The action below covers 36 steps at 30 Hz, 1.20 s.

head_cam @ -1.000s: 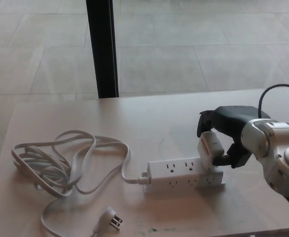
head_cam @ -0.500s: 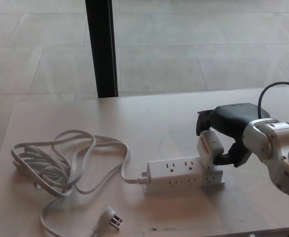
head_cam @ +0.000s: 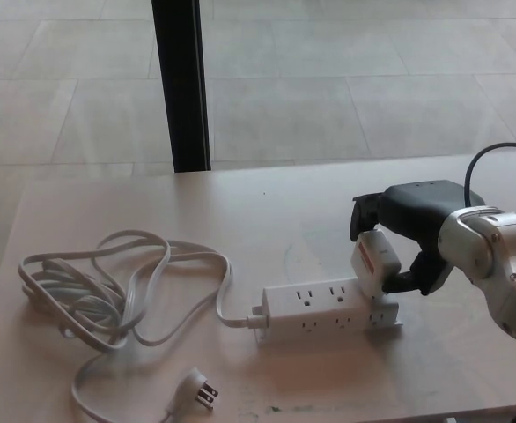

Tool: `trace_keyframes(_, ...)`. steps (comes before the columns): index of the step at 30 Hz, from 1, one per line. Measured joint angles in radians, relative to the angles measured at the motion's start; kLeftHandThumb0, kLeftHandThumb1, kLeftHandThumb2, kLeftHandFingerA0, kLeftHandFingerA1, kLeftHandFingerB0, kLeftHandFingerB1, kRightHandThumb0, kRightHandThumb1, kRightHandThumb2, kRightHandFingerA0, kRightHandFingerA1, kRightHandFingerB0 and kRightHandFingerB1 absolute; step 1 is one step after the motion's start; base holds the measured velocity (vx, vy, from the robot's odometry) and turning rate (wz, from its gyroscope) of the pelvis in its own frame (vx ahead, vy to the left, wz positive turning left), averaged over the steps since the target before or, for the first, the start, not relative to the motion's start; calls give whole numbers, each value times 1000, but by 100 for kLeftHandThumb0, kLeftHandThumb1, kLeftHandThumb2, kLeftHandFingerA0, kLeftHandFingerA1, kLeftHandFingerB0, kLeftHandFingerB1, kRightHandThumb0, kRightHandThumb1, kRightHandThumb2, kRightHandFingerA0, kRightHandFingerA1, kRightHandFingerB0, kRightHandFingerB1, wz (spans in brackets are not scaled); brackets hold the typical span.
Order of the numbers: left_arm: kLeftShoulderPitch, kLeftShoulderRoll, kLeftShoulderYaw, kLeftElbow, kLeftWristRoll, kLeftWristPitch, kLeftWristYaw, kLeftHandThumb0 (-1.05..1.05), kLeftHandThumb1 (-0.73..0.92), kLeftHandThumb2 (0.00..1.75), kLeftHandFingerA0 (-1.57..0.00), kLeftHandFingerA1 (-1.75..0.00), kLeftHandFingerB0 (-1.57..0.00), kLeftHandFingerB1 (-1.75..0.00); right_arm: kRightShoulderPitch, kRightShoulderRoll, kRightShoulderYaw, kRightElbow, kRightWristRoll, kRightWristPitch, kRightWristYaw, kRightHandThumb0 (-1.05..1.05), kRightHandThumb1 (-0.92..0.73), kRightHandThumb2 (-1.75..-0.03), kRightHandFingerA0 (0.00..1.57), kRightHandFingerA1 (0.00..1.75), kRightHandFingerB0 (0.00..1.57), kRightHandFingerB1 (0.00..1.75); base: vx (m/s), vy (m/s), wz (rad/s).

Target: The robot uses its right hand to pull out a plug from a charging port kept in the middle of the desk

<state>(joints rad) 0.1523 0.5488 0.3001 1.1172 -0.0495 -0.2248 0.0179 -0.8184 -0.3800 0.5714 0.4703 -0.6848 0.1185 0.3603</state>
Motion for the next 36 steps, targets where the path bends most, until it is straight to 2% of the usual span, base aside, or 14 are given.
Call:
trace_keyframes(2,-1,0,-2,4,1,0,0,-63,71,62,-80,-61,-64,-46,-1,0,-3,0,0,-3,3,-36,-63,-94,85,171,69,101,0,0,0)
trace_keyframes(4,-2,0,-2,7,0,0,0,-64,71,62,-83,-70,-63,-46,-5,0,-8,2,0,-4,11,-37,-64,-92,85,171,69,96,0,0,0)
trace_keyframes(5,-2,1,-1,7,0,0,0,-62,71,61,-90,-93,-70,-55,-6,0,-10,3,0,-4,14,-34,-62,-92,87,172,70,85,0,0,0)
trace_keyframes(8,4,1,1,0,0,0,0,-64,71,62,-93,-91,-67,-52,-15,0,-16,3,0,-4,32,-35,-63,-91,86,174,73,92,0,0,0)
trace_keyframes(9,4,1,1,-1,-1,0,0,-63,71,62,-82,-72,-63,-48,-18,0,-19,3,-1,-3,38,-34,-60,-96,89,175,76,98,0,0,0)
trace_keyframes(13,3,1,4,-4,-2,0,0,-63,71,61,-87,-75,-66,-48,-30,-5,-36,4,-2,5,64,-35,-57,-97,88,175,80,109,0,0,0)
trace_keyframes(14,2,1,4,-2,-2,0,0,-64,71,62,-87,-75,-65,-49,-35,-8,-39,5,-3,7,70,-35,-55,-100,88,175,76,86,0,0,0)
trace_keyframes(19,2,3,3,-1,-1,0,0,-64,71,62,-85,-74,-64,-48,-73,-28,-64,10,-5,13,81,-37,-55,-98,87,175,77,86,0,0,0)
trace_keyframes(23,2,5,3,0,-1,0,0,-63,72,62,-90,-86,-64,-50,-77,-32,-83,11,-4,10,80,-33,-48,-111,90,175,83,104,0,0,0)
trace_keyframes(26,3,5,3,0,-1,0,0,-64,71,62,-93,-85,-64,-48,-77,-33,-101,11,-2,7,80,-34,-55,-98,83,167,79,112,0,0,0)
trace_keyframes(28,3,5,4,0,-1,0,0,-64,71,62,-90,-78,-63,-47,-76,-35,-112,10,-1,5,79,-32,-57,-96,83,151,69,72,0,0,0)
trace_keyframes(31,2,5,5,3,-2,0,0,-63,71,62,-92,-85,-65,-48,-77,-44,-125,9,-1,3,76,-31,-58,-94,81,164,73,93,0,0,0)
trace_keyframes(33,3,5,5,6,-2,0,0,-63,72,62,-83,-71,-65,-49,-77,-51,-136,12,-1,3,76,-30,-50,-105,86,175,74,143,0,0,0)
trace_keyframes(36,5,5,5,6,-2,-1,0,-64,72,62,-80,-66,-61,-45,-81,-61,-150,27,-1,3,76,-24,-52,-99,93,175,68,134,0,0,0)
